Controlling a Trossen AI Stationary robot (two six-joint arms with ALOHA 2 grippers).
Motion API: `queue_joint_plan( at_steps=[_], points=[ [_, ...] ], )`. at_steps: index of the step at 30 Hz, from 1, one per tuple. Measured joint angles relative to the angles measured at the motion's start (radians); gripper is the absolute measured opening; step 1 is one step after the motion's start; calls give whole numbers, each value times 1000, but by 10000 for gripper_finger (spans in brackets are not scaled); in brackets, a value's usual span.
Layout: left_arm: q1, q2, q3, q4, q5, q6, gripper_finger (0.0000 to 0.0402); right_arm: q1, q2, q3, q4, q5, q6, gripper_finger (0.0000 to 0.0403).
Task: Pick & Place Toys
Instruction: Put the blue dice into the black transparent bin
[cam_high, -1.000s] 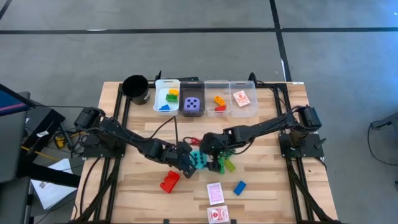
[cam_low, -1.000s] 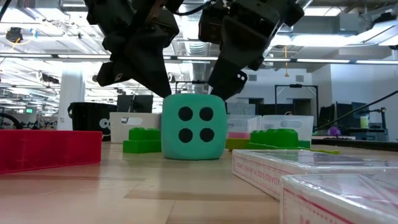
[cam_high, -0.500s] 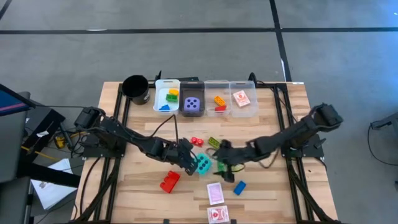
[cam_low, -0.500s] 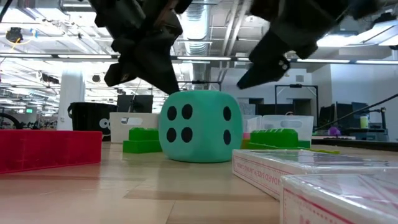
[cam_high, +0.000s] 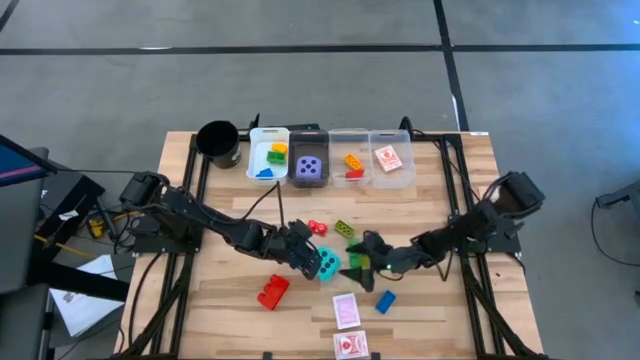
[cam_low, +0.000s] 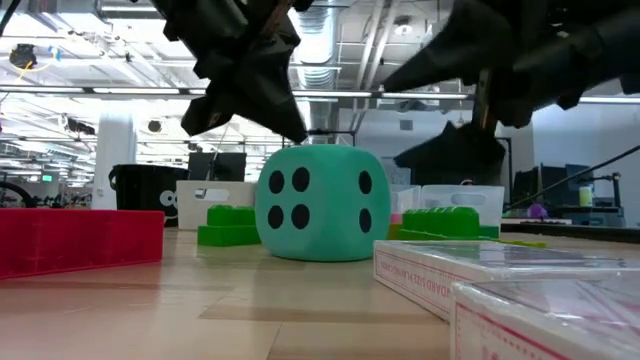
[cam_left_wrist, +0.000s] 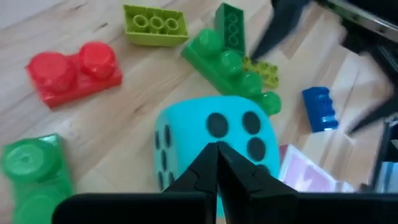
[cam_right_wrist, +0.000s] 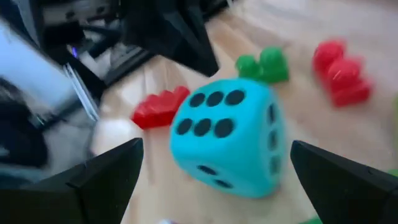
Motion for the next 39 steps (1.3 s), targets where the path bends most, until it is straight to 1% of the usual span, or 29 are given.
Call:
queue_joint_plan(
  at_steps=[1,3,5,8,10,13,17,20,22,25,28,30,33,37,39],
  points=[
    [0,0,0,-18,0,0,0,3,25,11,9,-3,53,400],
    [4,0,0,-86,0,0,0,14,74,36,8,-32,90,400],
    [4,0,0,-183,0,-5,0,25,129,73,9,-50,92,400],
    [5,0,0,-322,-11,-5,0,40,194,138,4,-50,94,400],
    [8,0,-16,-347,1,-5,0,47,228,193,-19,-43,56,400],
    [6,0,-77,-293,79,-2,0,60,274,294,-149,43,0,400],
    [-8,0,-204,-81,156,-21,0,65,336,448,-395,163,-38,400],
    [-17,1,-290,84,181,-96,0,64,388,541,-542,205,-38,400],
    [-26,-1,-337,194,195,-146,0,59,433,595,-572,212,-38,400],
    [-47,1,-377,305,186,-202,0,56,479,638,-596,219,-40,400],
    [-74,2,-382,361,193,-211,0,56,522,664,-595,239,-34,400],
    [-94,2,-380,400,176,-211,0,57,545,674,-592,246,-30,400],
    [-123,2,-380,450,124,-229,0,57,549,673,-614,259,-34,400],
    [-150,1,-380,460,35,-240,0,54,545,674,-646,265,-40,400],
    [-152,1,-380,459,20,-240,0,52,544,673,-643,265,-51,400]
  ],
)
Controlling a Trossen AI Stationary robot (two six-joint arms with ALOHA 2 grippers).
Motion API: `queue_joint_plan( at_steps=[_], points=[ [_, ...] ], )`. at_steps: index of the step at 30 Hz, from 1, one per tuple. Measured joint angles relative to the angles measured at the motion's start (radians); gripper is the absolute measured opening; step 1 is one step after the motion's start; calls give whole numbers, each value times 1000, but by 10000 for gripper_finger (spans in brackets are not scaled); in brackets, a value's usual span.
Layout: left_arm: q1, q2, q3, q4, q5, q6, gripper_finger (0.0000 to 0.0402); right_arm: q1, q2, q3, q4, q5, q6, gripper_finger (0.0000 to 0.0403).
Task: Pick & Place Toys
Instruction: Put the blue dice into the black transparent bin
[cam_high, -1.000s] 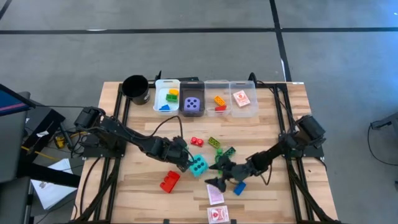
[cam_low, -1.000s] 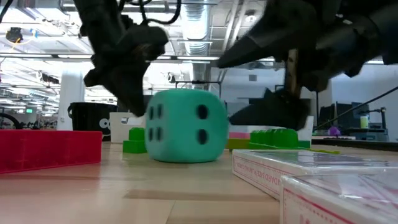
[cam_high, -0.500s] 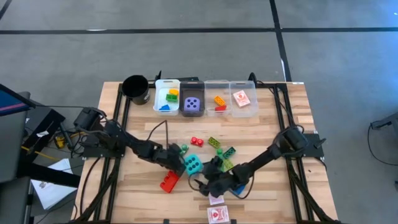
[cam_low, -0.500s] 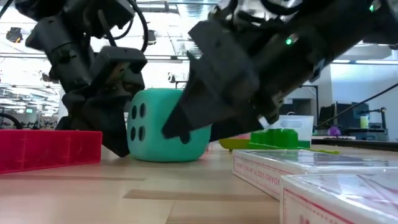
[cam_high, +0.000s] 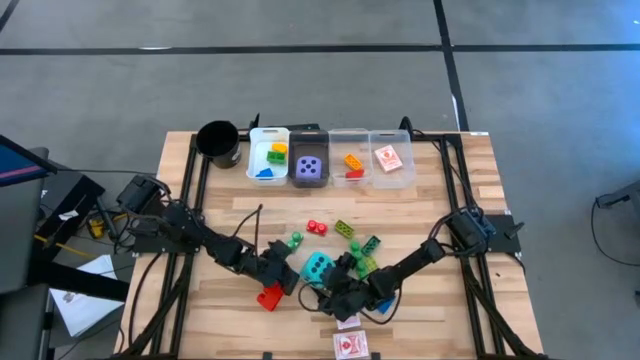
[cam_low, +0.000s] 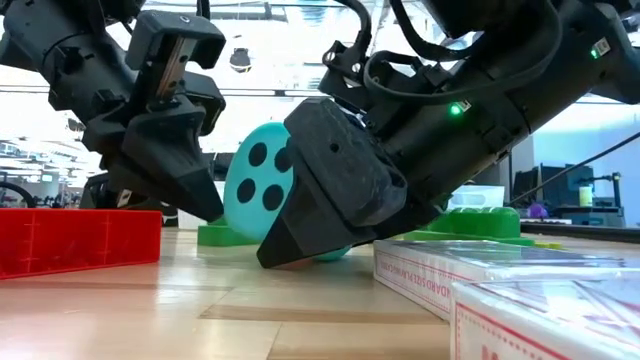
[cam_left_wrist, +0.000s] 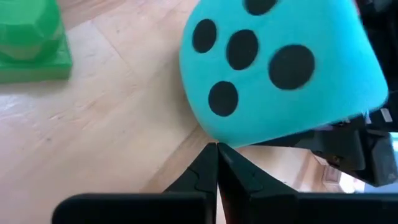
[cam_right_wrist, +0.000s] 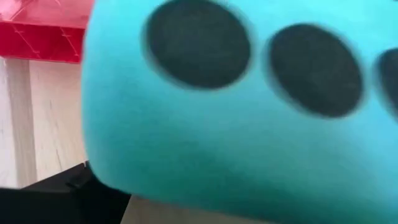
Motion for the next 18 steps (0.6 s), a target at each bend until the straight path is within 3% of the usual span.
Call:
queue_joint_plan(
  at_steps=[18],
  points=[
    [0,0,0,-44,-3,64,0,50,-5,-3,57,34,83,400]
  ],
)
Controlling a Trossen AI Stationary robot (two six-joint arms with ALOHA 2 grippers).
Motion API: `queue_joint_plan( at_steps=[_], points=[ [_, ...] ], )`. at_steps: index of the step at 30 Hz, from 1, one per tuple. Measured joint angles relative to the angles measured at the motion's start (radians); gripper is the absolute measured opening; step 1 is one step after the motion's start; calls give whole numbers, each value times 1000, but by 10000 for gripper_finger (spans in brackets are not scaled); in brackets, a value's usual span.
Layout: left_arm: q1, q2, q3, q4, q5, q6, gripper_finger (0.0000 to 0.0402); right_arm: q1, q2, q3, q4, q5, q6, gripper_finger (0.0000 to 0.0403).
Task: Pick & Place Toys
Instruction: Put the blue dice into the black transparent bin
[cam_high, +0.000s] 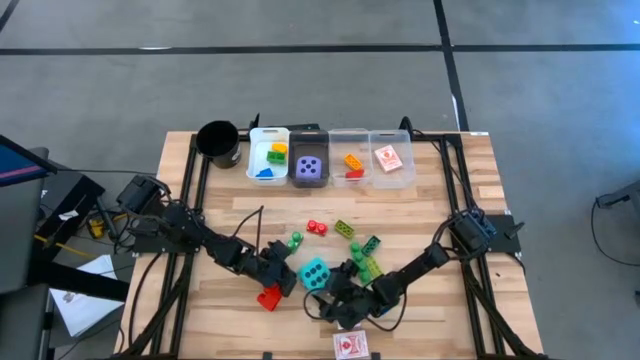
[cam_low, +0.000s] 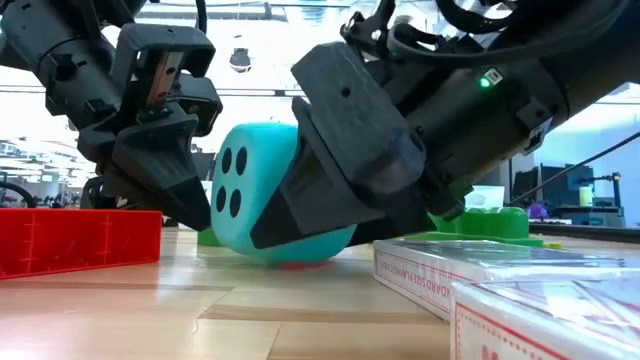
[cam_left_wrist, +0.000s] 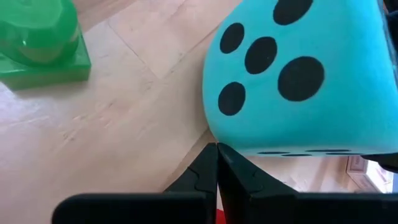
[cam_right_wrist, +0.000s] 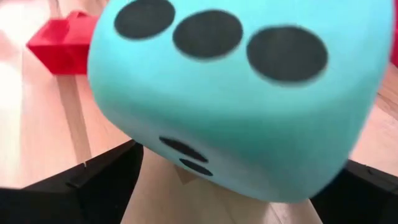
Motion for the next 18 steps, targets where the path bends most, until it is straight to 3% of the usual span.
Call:
queue_joint_plan(
  at_steps=[9,18],
  points=[
    [-2,0,-1,-1,-9,0,0,-4,-1,0,18,80,111,400],
    [-18,-1,1,36,3,-4,0,-59,-3,2,22,108,120,400]
  ],
)
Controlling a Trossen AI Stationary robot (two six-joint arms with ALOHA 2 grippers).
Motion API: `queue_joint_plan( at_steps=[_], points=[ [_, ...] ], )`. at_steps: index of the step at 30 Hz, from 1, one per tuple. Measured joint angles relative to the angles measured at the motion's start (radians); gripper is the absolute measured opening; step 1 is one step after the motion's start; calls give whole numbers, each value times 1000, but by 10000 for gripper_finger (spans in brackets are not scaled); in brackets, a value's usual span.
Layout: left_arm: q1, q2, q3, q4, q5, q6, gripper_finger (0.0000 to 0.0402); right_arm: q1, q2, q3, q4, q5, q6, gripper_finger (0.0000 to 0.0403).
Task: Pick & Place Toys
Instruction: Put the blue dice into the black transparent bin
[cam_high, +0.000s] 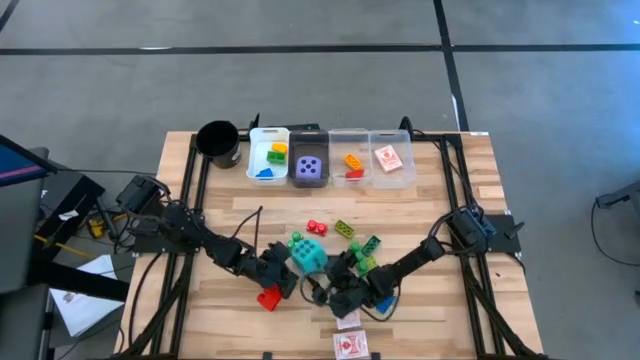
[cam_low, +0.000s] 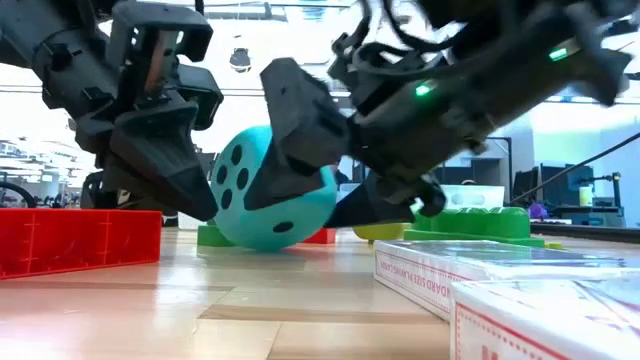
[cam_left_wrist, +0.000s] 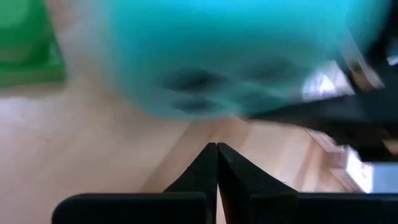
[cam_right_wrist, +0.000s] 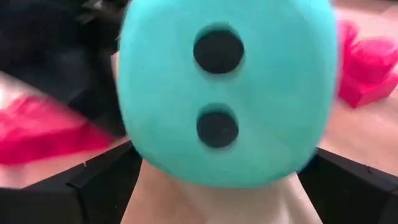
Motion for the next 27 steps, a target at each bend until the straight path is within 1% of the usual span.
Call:
queue_joint_plan(
  at_steps=[4,10,15,18,24,27],
  points=[
    [-4,8,0,40,0,24,0,-31,0,0,-1,-2,-7,400],
    [-4,10,0,-9,-2,56,0,-33,0,0,-3,-12,-8,400],
    [-4,10,0,-13,-2,57,0,-19,0,0,-3,-15,-7,397],
    [-4,10,0,-13,-2,58,0,-18,0,0,-3,-16,-7,380],
    [-4,10,0,-14,-2,60,0,-20,0,0,-3,-14,-10,323],
    [-11,10,0,-34,7,60,0,-19,-16,0,-11,-8,-34,316]
  ],
)
